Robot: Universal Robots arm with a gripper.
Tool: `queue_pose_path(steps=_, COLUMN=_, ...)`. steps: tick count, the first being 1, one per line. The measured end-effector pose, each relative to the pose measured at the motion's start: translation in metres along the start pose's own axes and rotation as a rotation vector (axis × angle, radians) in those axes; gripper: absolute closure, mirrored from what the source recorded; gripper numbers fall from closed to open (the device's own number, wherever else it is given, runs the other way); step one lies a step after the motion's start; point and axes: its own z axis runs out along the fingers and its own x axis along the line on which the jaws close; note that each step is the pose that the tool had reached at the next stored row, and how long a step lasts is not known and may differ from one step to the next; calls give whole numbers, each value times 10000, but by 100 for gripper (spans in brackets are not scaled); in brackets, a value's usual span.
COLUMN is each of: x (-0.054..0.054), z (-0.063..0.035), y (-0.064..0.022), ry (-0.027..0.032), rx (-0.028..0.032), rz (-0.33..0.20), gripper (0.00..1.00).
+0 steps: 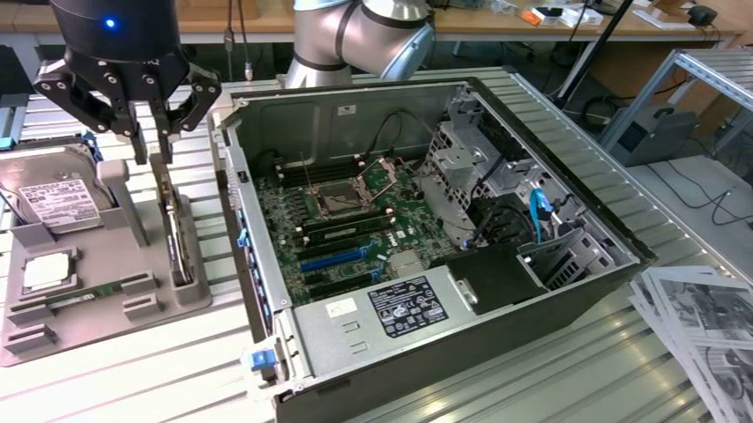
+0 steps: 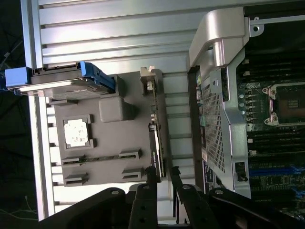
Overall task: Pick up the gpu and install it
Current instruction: 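Pick up the gpu and move the gpu toward the slot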
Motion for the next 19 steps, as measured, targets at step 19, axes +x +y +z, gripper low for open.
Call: queue_pose_path(steps=19, x=1, z=1, y=14, ry=28, rx=53, rz=-547, gripper=55)
